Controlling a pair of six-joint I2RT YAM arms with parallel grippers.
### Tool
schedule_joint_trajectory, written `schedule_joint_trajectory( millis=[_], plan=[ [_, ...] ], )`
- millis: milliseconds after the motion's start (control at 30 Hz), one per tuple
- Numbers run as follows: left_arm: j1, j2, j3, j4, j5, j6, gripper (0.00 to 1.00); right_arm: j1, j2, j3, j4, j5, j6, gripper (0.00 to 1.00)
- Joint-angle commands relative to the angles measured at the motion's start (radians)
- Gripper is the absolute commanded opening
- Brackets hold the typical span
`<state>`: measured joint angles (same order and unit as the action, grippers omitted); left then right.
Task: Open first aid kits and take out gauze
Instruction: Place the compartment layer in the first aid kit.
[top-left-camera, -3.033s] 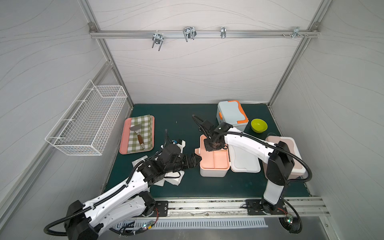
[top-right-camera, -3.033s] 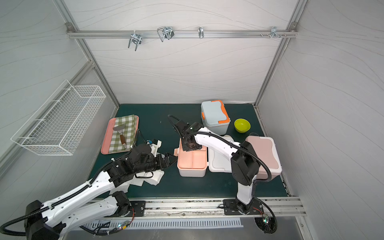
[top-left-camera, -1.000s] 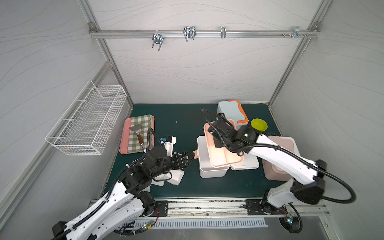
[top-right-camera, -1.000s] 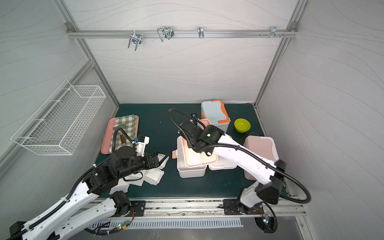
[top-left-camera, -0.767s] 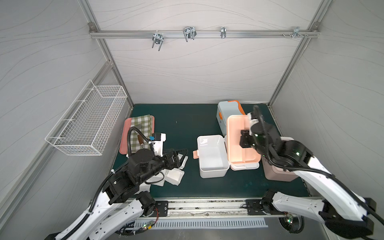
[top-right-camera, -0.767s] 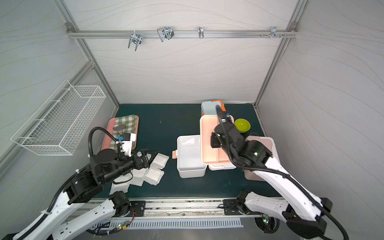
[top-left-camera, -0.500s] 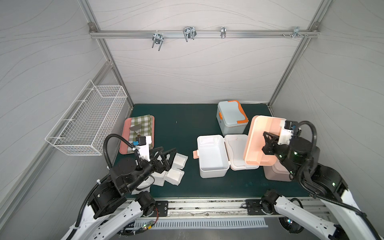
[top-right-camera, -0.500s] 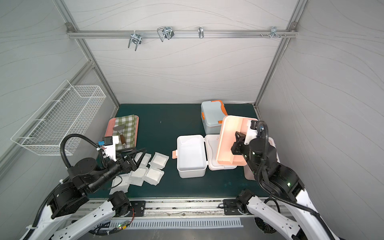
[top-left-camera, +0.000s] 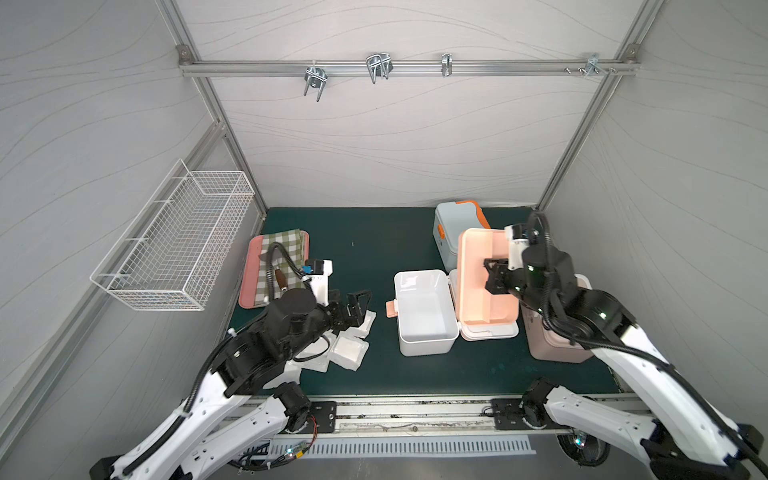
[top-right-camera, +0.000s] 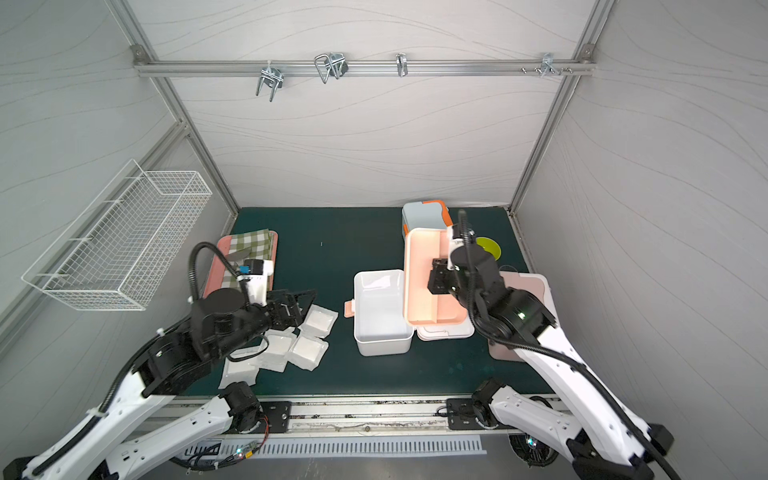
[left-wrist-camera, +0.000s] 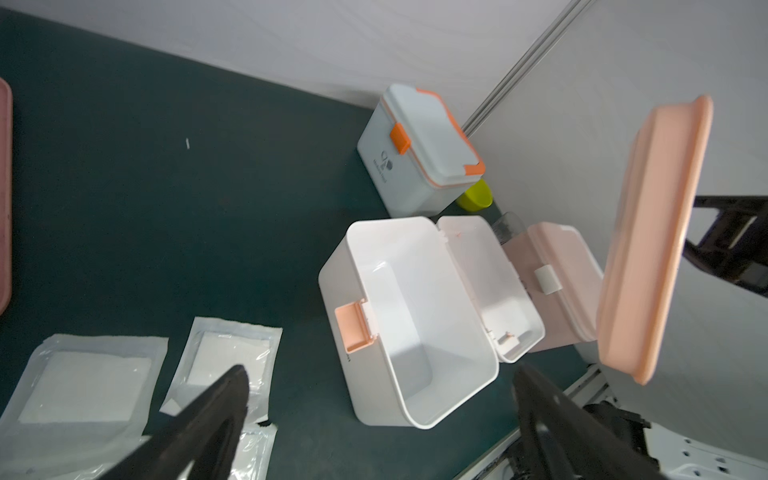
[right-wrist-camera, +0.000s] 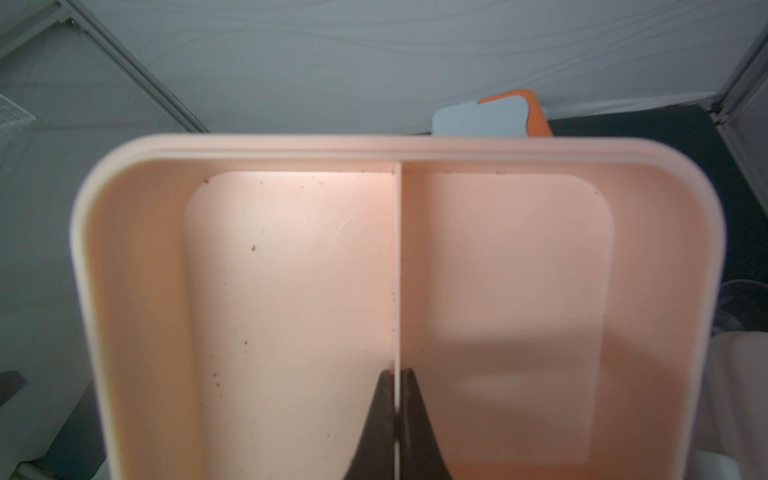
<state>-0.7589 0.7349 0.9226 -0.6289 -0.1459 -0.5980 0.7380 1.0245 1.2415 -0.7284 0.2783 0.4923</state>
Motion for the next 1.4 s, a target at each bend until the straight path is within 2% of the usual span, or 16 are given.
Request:
schedule_joint_trajectory(
  millis=[0,167,367,700,1067,1367],
  plan=[
    [0.010,0.106,0.030,-0.036,0.083,-0.035,0.99,0.021,0.135,0.049,-0.045,-0.176,0.083,0.00],
    [0.015,0.202,-0.011,0.008,0.192,-0.078,0.99,0.109,0.406,0.195,-0.183,-0.146,0.163,0.00],
    [0.024,0.125,-0.078,0.051,0.189,-0.107,0.99,0.186,0.618,0.346,-0.327,-0.051,0.201,0.00],
    [0.061,0.002,-0.121,0.010,0.154,-0.109,0.99,0.190,0.724,0.377,-0.355,-0.019,0.239,0.00],
    [0.067,-0.023,-0.125,-0.007,0.152,-0.109,0.99,0.190,0.843,0.472,-0.423,0.010,0.288,0.00],
    [0.068,-0.061,-0.129,-0.029,0.144,-0.110,0.99,0.190,0.854,0.489,-0.462,0.053,0.304,0.00]
  ],
)
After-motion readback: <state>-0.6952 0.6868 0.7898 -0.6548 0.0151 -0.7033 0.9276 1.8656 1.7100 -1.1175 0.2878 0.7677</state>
